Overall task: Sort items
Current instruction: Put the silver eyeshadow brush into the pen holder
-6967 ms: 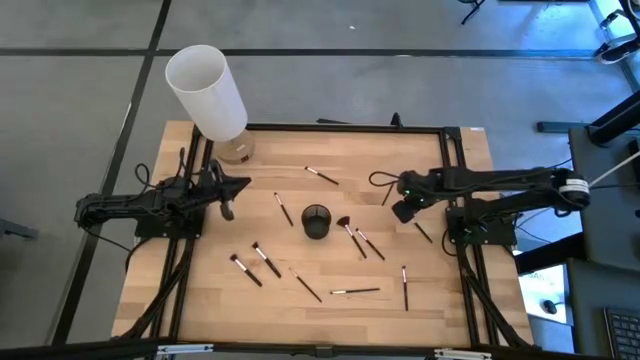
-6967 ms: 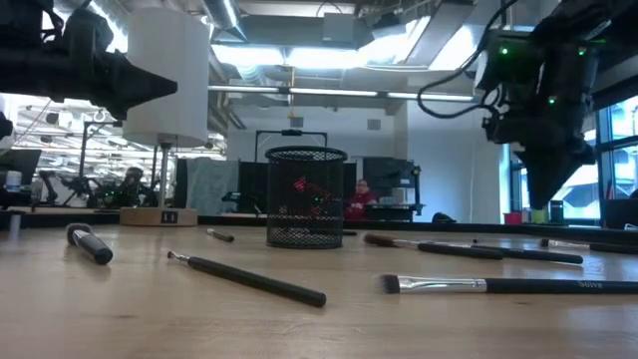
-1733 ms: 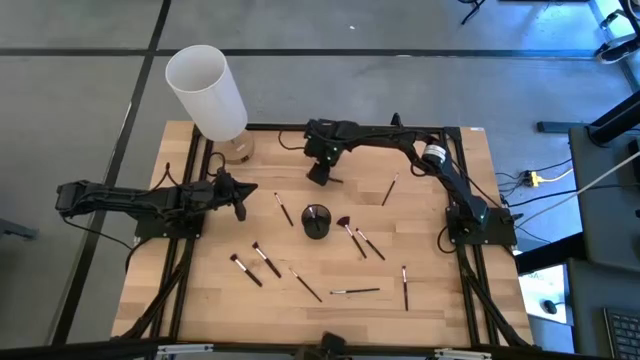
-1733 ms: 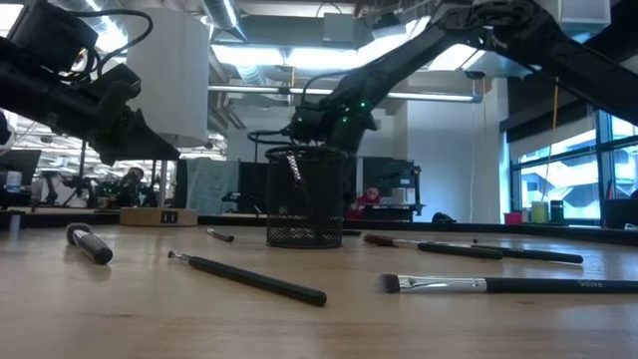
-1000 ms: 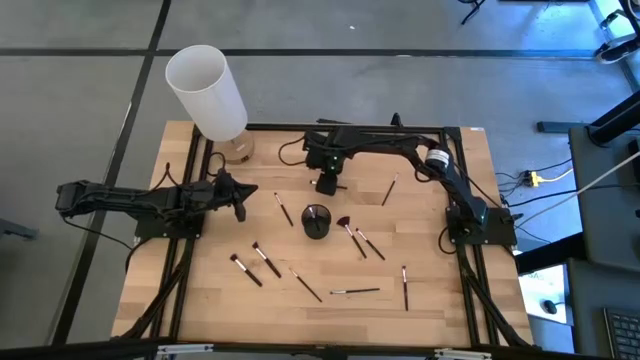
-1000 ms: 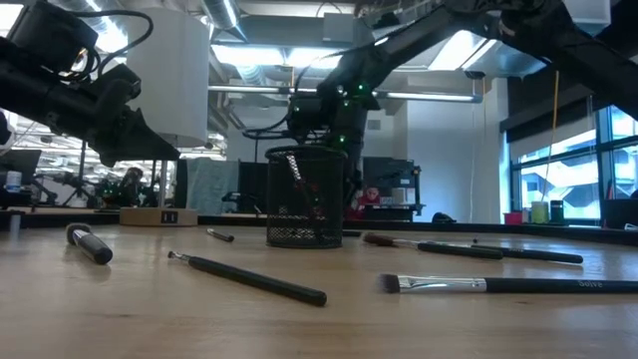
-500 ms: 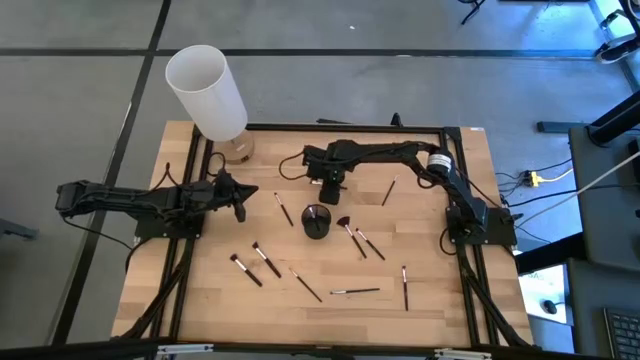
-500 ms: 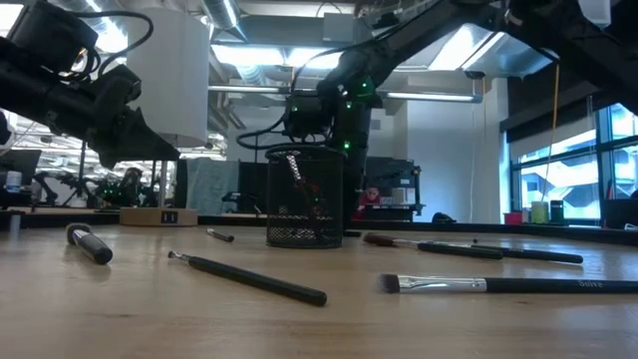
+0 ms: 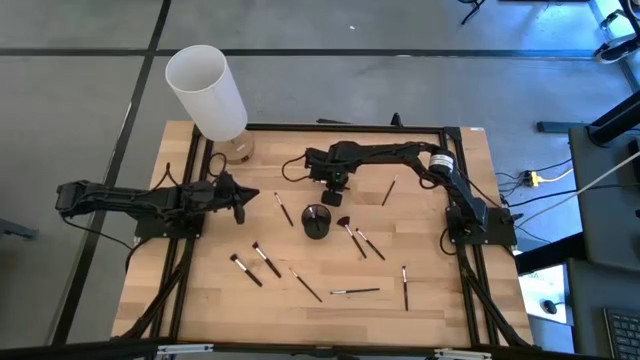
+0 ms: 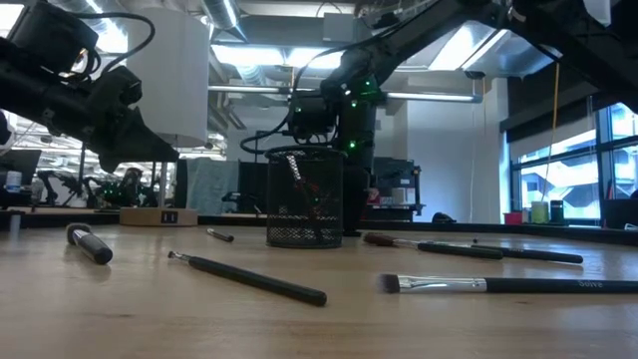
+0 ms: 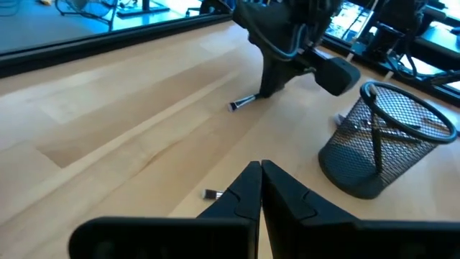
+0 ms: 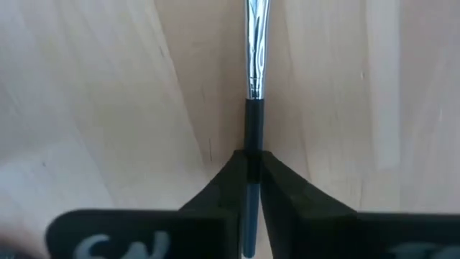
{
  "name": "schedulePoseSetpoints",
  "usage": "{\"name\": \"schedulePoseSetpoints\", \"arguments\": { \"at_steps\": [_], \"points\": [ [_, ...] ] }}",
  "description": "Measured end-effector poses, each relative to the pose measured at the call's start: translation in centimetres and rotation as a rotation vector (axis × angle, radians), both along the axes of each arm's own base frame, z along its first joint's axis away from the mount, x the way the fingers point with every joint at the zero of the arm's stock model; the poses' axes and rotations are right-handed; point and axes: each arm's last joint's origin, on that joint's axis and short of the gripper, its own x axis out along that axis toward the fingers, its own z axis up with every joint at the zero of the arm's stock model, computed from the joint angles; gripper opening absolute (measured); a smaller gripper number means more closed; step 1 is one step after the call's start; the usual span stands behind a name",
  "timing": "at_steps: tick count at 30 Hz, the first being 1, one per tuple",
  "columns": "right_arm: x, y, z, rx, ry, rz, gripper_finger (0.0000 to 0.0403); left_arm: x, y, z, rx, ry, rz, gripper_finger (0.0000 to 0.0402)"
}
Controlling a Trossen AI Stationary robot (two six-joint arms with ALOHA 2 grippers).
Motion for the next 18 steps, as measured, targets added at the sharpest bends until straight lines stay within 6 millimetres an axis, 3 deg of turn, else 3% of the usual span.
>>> {"name": "schedulePoseSetpoints", "arguments": {
  "at_steps": [4,9,12,15,18],
  "points": [
    [-1.0,0.3,2.4,0.019,-0.025,-0.036,0.0016,0.0,0.0,0.0,-0.004,0.001,-0.012,0.0006],
    [-2.5,0.8,8.4,-0.01,-0.225,-0.066,0.0005,0.0,-0.1,-0.1,-0.012,0.006,-0.049,0.0008],
    [-4.2,1.6,9.2,-0.013,-0.281,-0.096,0.0005,0.1,-0.3,-0.1,-0.026,0.01,-0.094,0.0006],
    [-5.6,2.4,10.5,-0.037,-0.458,-0.113,0.0005,0.1,-0.3,-0.2,-0.035,0.016,-0.119,0.0006],
    [-6.7,2.5,9.8,-0.073,-0.544,-0.152,0.0005,0.1,-0.3,-0.2,-0.034,0.016,-0.118,0.0006]
  ]
}}
